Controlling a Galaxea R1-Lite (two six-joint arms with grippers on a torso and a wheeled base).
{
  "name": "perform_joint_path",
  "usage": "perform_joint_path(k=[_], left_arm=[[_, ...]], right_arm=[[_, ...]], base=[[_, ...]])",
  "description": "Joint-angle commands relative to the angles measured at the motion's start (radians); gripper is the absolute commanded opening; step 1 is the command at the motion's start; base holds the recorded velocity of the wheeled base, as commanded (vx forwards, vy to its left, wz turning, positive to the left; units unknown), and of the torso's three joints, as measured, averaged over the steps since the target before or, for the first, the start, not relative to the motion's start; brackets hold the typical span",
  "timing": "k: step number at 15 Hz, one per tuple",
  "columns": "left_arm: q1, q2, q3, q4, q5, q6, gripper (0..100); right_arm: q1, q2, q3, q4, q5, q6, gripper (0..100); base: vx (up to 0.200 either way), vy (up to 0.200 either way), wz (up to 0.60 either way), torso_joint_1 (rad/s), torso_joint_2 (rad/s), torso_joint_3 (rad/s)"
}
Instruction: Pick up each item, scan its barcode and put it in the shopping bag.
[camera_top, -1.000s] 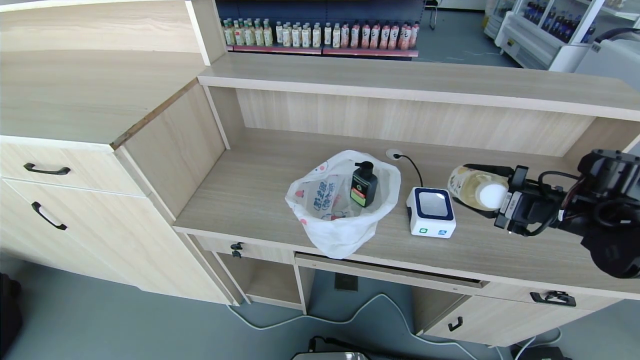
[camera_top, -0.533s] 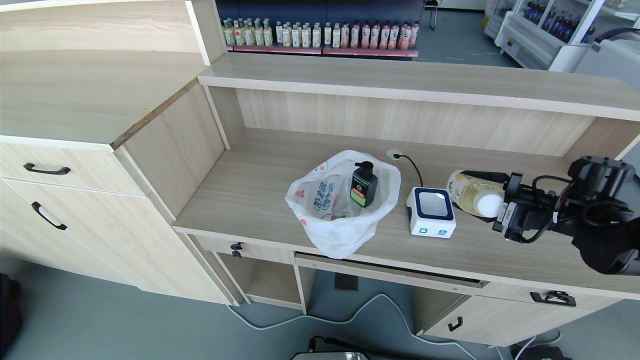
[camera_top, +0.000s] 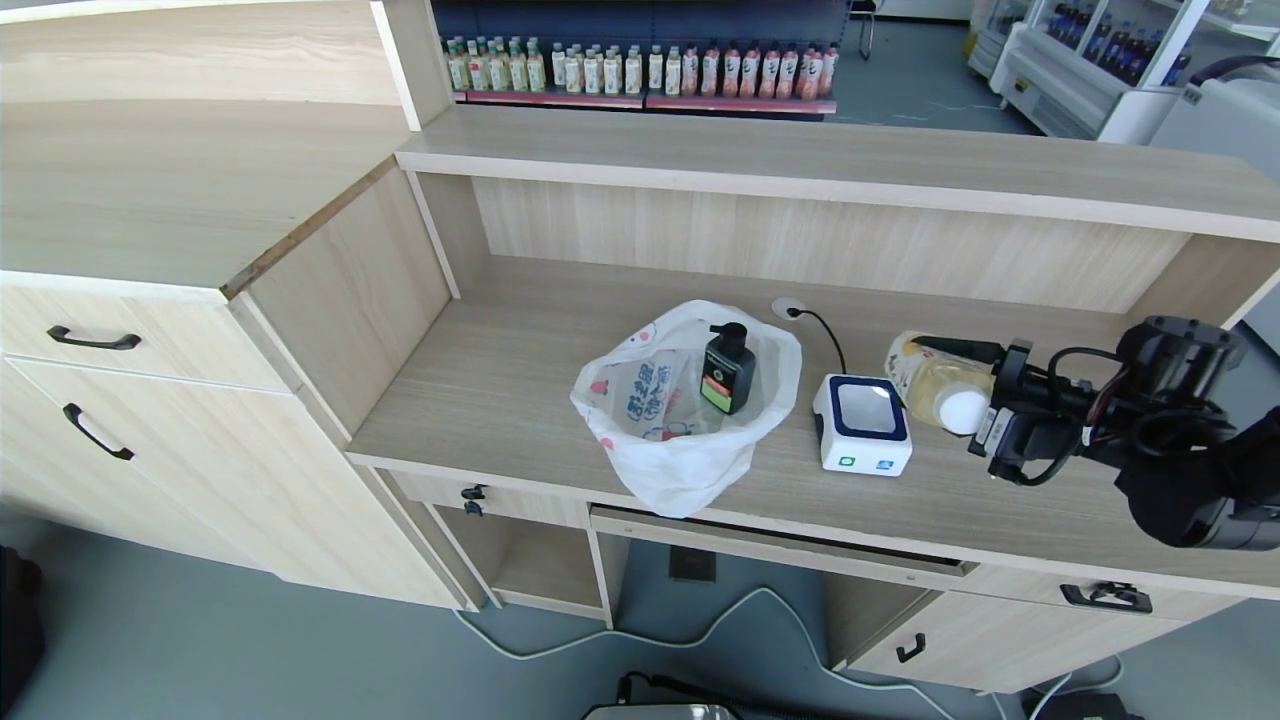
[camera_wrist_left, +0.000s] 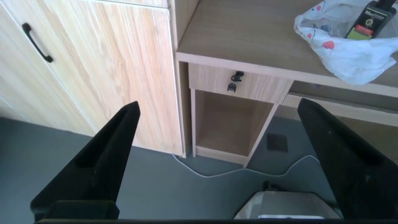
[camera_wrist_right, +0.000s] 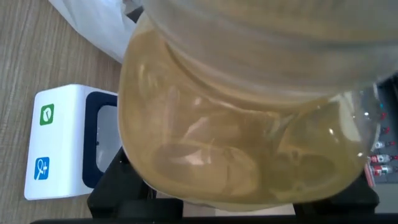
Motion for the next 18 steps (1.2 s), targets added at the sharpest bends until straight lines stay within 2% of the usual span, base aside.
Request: perform_joint_path(k=[1, 7, 18], left_arm=[[0.000, 0.000, 0.000, 0.000, 0.000, 0.000, 100], [0.000, 0.000, 0.000, 0.000, 0.000, 0.000, 100], [0.000, 0.000, 0.000, 0.000, 0.000, 0.000, 100]], right_arm=[[0.007, 0.035, -0.003, -0.002, 0.000, -0.001, 0], [0.050, 0.079, -0.017, -0.031, -0.001, 0.008, 0], [0.061, 0.123, -0.064, -0.025, -0.006, 0.012, 0]], base=[[0.000, 0.000, 0.00, 0.000, 0.00, 0.000], [0.000, 0.000, 0.00, 0.000, 0.00, 0.000], [0.000, 0.000, 0.00, 0.000, 0.00, 0.000]])
